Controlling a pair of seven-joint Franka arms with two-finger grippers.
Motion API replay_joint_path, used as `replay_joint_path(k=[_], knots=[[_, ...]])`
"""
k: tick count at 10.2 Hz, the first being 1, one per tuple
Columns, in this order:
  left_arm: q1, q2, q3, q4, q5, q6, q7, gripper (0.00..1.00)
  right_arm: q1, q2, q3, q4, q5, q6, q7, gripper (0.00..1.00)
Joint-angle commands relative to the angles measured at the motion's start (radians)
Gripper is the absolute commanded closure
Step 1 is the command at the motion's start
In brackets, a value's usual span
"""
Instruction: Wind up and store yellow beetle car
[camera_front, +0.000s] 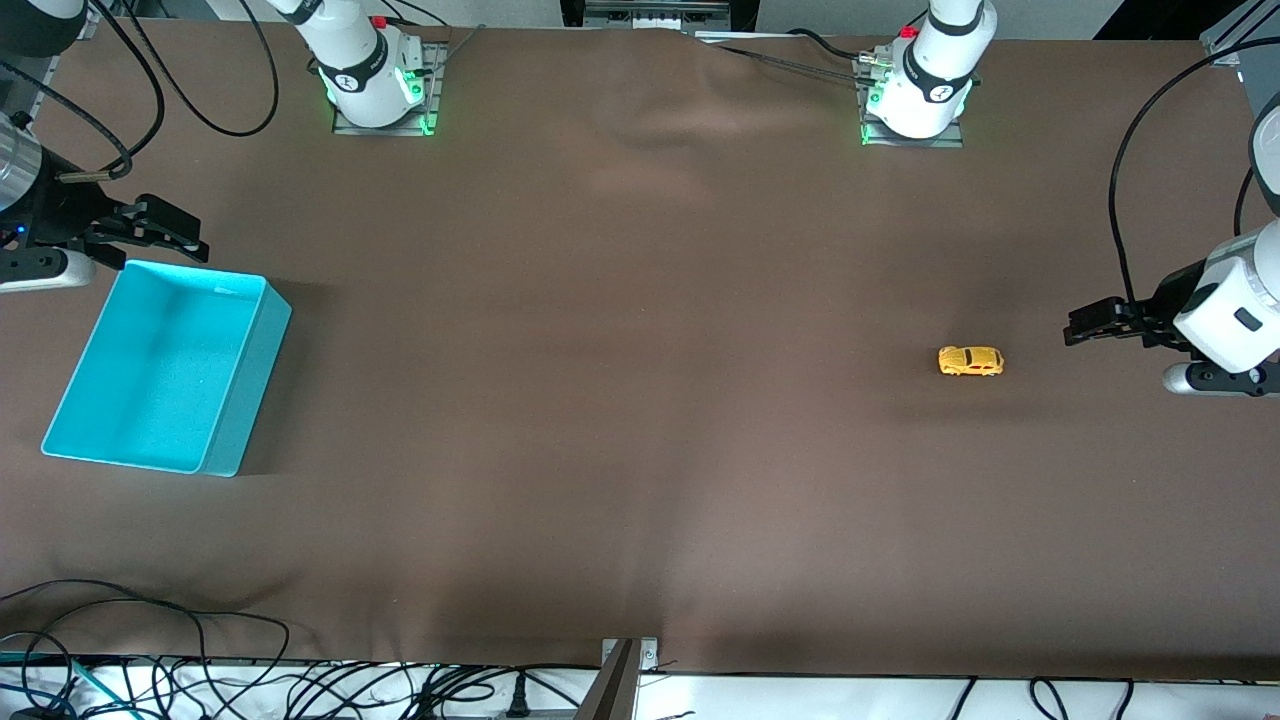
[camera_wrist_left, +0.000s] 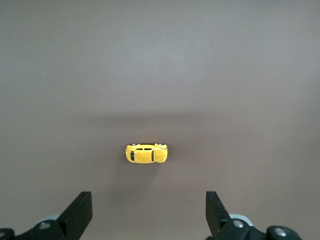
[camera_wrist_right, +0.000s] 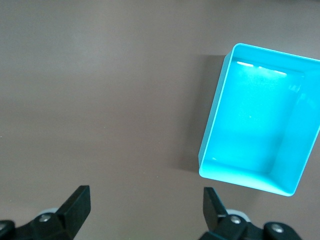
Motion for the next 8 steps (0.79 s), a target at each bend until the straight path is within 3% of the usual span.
replay_joint_path(k=[1, 5, 8], knots=[[0.005, -0.004, 0.005, -0.009, -0.019, 0.009, 0.027, 0.0, 0.001, -0.004, 0.0, 0.0, 0.012, -0.003, 0.009, 0.0], [0.013, -0.004, 0.007, -0.011, -0.027, 0.001, -0.01, 0.0, 0.001, 0.004, 0.0, -0.002, 0.01, -0.005, 0.009, 0.0], [0.015, -0.003, 0.008, -0.011, -0.027, -0.007, -0.164, 0.0, 0.001, 0.004, 0.0, -0.002, 0.01, -0.006, 0.009, 0.0]])
